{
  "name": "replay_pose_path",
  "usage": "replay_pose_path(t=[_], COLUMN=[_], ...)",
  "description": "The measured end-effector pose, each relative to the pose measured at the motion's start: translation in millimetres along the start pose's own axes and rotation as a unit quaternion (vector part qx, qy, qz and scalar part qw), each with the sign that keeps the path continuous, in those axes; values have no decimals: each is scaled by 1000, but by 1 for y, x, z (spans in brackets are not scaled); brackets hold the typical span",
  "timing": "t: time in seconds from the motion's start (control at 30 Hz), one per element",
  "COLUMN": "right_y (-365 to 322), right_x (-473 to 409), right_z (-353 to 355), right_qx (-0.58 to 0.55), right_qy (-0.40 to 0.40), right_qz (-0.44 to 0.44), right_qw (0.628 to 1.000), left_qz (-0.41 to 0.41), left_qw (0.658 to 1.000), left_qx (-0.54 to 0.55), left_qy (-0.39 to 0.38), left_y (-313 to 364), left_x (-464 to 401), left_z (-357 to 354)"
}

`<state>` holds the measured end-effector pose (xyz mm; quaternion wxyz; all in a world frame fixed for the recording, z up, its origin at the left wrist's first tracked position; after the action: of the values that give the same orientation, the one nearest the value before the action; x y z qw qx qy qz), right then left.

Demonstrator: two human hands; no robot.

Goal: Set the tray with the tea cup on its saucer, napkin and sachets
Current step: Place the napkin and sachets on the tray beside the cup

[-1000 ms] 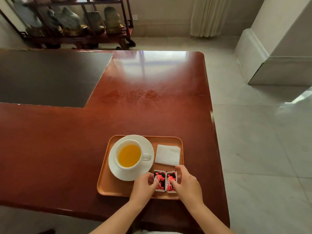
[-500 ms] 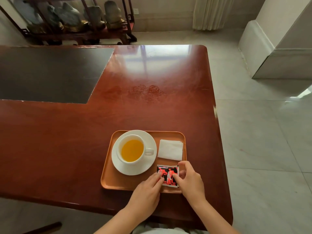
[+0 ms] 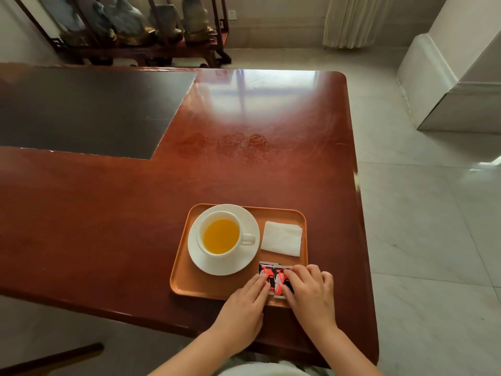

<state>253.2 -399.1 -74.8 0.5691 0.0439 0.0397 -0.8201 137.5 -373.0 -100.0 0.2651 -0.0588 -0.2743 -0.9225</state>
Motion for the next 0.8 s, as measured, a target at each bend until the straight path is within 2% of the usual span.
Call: replay_pose_path(t=[0.17, 0.23, 0.3, 0.33, 0.4, 0.5, 0.53, 0.6, 0.67, 0.8], right_y=[-1, -1, 0, 0, -2, -8, -10, -16, -25, -36], right_x=[-1, -3, -8, -13, -24, -48, -57, -73, -85, -96], right_z=[2, 6, 9, 9, 9, 4, 2, -3, -10, -18], right_qx=[0, -23, -80, -121, -214, -310, -330, -357, -362, -333], right_qy=[-15, -20, -22, -26, -47, -74, -79, -108, -140, -160], right_qz=[2, -11, -37, -54, -94, -137, -148, -166, -173, -181], right_qw=[1000, 999, 996, 991, 971, 938, 929, 913, 905, 912], left_qz=[-13, -37, -54, -37, 61, 247, 293, 355, 385, 393], left_qw=[1000, 996, 981, 969, 931, 837, 813, 791, 787, 801], left_qx=[17, 59, 111, 135, 212, 329, 349, 368, 374, 361], left_qy=[5, 57, 149, 204, 292, 361, 362, 335, 305, 271], left_y=[1, 2, -5, -16, -53, -122, -141, -169, -187, -201], left_x=[4, 10, 23, 31, 46, 66, 70, 71, 66, 52], left_z=[1, 20, 48, 63, 89, 106, 108, 110, 111, 115])
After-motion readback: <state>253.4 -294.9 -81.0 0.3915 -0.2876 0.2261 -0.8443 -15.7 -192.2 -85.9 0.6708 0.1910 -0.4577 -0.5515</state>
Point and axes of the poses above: each hand's wrist, its own x-axis away from the middle knuckle, its own z-axis out of the back of the hand, y = z × x, the point moved 9 cm from there along -x, towards the middle knuckle, and after that the axes turned 10 degrees about x, right-handed, at the moved point
